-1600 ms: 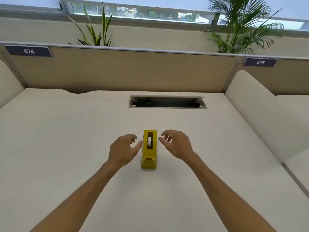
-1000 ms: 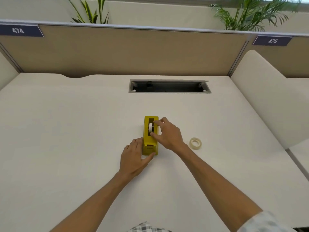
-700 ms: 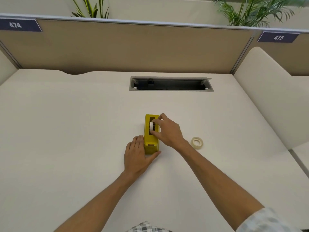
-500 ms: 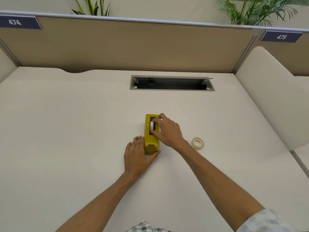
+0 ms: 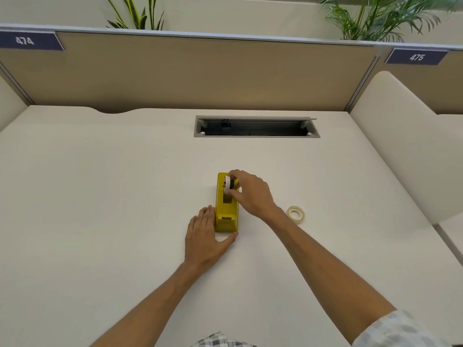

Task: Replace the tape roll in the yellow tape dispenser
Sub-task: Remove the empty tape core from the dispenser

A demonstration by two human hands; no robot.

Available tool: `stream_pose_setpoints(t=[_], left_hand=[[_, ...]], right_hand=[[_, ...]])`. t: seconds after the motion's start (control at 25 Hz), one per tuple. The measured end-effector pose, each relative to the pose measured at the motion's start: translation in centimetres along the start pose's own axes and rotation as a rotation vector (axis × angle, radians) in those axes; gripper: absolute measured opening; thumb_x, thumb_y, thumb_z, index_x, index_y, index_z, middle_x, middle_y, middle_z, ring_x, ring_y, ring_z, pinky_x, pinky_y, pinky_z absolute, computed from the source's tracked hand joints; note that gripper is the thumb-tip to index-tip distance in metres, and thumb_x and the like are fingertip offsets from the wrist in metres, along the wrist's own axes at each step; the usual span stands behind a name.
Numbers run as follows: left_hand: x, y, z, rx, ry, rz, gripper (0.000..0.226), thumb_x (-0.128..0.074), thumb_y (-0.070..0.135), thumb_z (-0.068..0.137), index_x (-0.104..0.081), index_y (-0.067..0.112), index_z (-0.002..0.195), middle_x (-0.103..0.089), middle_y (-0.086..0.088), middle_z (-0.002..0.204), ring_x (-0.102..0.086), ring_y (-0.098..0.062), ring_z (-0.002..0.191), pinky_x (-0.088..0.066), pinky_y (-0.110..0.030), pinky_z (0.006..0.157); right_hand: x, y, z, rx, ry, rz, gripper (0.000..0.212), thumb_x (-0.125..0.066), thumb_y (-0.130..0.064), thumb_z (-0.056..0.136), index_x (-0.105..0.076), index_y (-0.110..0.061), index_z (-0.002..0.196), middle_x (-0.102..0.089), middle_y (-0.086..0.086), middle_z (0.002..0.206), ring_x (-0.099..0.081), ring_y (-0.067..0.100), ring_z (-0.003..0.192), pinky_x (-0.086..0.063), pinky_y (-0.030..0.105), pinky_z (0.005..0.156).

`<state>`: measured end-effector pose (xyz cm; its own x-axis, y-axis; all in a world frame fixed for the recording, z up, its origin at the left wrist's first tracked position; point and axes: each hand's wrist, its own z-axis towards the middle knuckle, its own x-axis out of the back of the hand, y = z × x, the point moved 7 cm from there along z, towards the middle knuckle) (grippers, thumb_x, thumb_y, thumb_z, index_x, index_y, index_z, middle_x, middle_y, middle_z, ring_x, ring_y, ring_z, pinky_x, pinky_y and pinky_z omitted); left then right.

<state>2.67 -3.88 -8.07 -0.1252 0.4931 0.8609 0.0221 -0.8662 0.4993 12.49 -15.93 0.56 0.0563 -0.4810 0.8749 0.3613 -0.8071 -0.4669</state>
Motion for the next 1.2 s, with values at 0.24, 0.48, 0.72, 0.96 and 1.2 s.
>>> stream_pose_setpoints(t=[0.24,0.48,0.72,0.96,1.2], left_hand=[[4.3,-0.3,-0.5,0.023,0.129,-0.314,0.062,-0.046,0.034,0.085,-0.041,0.017,0.143,-0.048,-0.004,0.145,-0.045,-0.02,0.133,-0.034,-0.029,0.108],[8.2,3.4,0.5,-0.016,0.097,-0.714,0.044,-0.056,0.041,0.092,-0.052,0.025,0.133,-0.061,0.011,0.124,-0.061,0.0,0.104,-0.052,-0.014,0.081],[7.9,4.7,-0.1,0.067,-0.083,-0.983,0.036,-0.062,0.02,0.092,-0.061,0.016,0.128,-0.072,-0.002,0.113,-0.07,-0.016,0.1,-0.054,-0.041,0.094],[7.7,5.3,-0.8,0.105,-0.178,-1.147,0.031,-0.061,0.018,0.092,-0.065,0.015,0.122,-0.074,-0.003,0.108,-0.071,-0.022,0.098,-0.057,-0.029,0.082],[6.6,7.1,-0.4,0.142,-0.217,-1.192,0.03,-0.06,0.023,0.092,-0.066,0.014,0.12,-0.075,-0.003,0.102,-0.071,-0.019,0.096,-0.057,-0.026,0.077]], right_hand=[[1.9,-1.0,-1.6,0.04,0.048,0.258,0.036,-0.072,-0.022,0.084,-0.061,-0.019,0.118,-0.068,-0.001,0.108,-0.064,0.016,0.092,-0.055,0.041,0.081],[3.2,-2.8,-5.1,0.089,0.049,0.428,0.038,-0.075,-0.025,0.083,-0.064,-0.017,0.119,-0.067,-0.002,0.107,-0.065,0.009,0.092,-0.057,0.03,0.082],[3.9,-3.3,-7.9,0.074,0.08,0.582,0.039,-0.077,-0.014,0.081,-0.063,-0.019,0.117,-0.068,-0.006,0.102,-0.065,0.008,0.09,-0.055,0.021,0.082],[3.7,-2.0,-9.4,-0.018,0.055,0.863,0.03,-0.08,-0.009,0.078,-0.07,-0.014,0.106,-0.073,-0.004,0.098,-0.069,0.009,0.092,-0.053,0.016,0.081],[5.1,-0.5,-10.4,-0.036,0.079,0.847,0.027,-0.079,-0.027,0.08,-0.069,-0.028,0.106,-0.071,-0.011,0.105,-0.066,0.012,0.1,-0.056,0.031,0.084]])
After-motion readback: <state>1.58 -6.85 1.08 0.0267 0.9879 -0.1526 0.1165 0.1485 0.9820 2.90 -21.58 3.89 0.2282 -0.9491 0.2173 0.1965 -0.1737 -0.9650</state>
